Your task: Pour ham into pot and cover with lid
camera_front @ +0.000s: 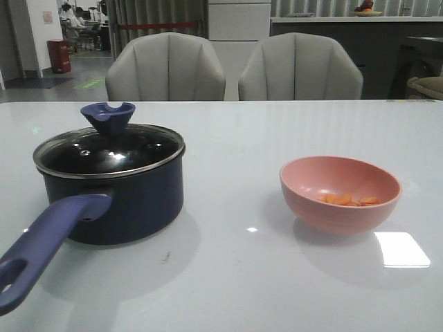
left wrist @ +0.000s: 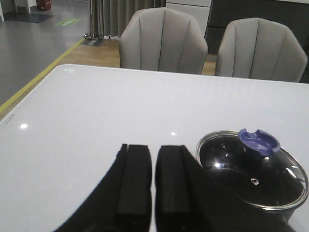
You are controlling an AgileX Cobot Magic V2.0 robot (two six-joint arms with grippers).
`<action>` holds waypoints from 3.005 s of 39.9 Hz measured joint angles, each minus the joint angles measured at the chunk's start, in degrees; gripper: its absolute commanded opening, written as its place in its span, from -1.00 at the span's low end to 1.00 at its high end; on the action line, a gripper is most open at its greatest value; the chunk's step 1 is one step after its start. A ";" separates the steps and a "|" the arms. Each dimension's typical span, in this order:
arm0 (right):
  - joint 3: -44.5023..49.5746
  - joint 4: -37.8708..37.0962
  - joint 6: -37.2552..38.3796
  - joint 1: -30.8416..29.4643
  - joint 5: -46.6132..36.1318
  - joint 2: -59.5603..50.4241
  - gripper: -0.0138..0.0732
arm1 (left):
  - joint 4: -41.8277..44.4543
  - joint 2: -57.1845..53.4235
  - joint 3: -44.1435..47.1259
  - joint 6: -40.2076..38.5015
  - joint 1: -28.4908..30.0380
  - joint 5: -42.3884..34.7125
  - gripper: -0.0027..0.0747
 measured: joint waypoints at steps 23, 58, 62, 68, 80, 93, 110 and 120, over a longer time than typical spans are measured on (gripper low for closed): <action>0.00 0.00 0.00 0.00 0.00 0.00 -0.31 | 1.47 3.05 0.97 0.00 -3.60 -0.12 0.59; 0.00 0.00 0.00 0.00 0.00 0.00 -0.31 | -0.58 60.45 -43.79 -0.61 -19.02 20.69 0.59; 0.00 0.00 0.00 0.00 0.00 0.00 -0.31 | -0.67 66.94 -49.29 -0.87 -20.59 23.60 0.59; 0.00 0.00 0.00 0.00 0.00 0.00 -0.31 | -0.07 75.22 -56.19 -3.62 -21.78 27.71 0.60; 0.00 0.00 0.00 0.00 0.00 0.00 -0.31 | 3.43 87.65 -67.54 -7.09 -23.35 35.46 0.60; 0.00 0.00 0.00 0.00 0.00 0.00 -0.31 | 6.35 91.97 -71.42 -11.70 -23.97 38.50 0.60; 0.00 0.00 0.00 0.00 0.00 0.00 -0.31 | 4.37 94.35 -71.53 -13.49 -23.97 39.07 0.58; 0.00 0.00 0.00 0.00 0.00 0.00 -0.31 | 4.37 94.82 -71.53 -14.10 -23.97 41.34 0.55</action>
